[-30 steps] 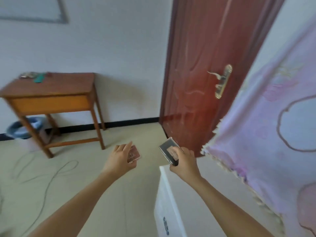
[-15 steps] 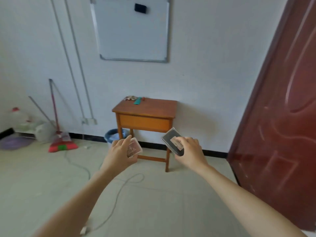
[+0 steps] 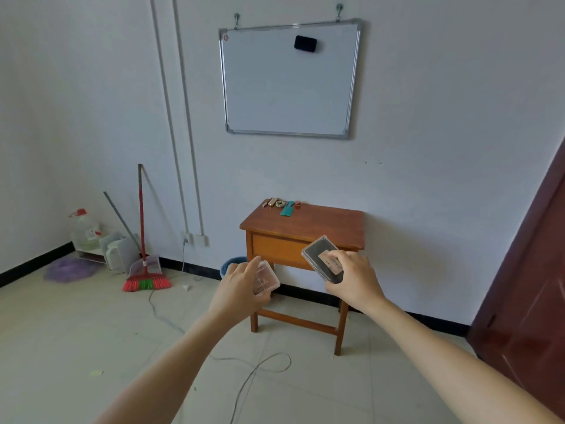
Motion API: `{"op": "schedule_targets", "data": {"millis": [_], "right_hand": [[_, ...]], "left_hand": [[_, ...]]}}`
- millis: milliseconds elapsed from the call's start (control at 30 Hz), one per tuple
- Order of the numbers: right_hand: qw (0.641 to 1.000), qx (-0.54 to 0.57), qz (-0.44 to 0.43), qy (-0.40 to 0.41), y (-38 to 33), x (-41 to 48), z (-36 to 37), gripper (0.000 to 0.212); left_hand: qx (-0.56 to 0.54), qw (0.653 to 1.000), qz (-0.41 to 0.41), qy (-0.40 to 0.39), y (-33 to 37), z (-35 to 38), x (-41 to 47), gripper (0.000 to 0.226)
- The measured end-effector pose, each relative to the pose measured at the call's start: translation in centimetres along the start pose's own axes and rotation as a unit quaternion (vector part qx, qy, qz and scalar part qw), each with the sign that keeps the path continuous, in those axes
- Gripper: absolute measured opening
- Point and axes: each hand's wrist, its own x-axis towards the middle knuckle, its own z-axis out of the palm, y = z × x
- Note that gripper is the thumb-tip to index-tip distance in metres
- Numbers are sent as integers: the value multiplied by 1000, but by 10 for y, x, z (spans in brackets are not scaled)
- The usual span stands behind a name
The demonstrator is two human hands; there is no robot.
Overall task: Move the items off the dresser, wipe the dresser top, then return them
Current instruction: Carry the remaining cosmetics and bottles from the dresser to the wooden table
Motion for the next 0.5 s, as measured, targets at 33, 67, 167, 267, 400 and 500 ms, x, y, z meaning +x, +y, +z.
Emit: {"op": "schedule_targets", "data": {"millis": [33,67,167,267,400,500], "right_hand": [[1000,-2,1,3,6,15,2,59],[1000,-3,0,7,13,31,5,59],[1000,-1,-2,16,34,82,12,58],[1000,2,-6,16,53,135,22,58],[1000,5,-6,8,68,197,40,58],[1000,29,3,-6,79,235,67,57]], "left_hand": [[4,1000,3,-5,-2,5,16,71],[10,1000,7,-6,-4,10,33,71],[16,1000,10,-5,-8,24,89,68],[18,1000,0,-13,-16,37,141,66],[13,1000,-19,-6,-35,49,196,64],[21,999,-46,-16,-59,62,227,66]]}}
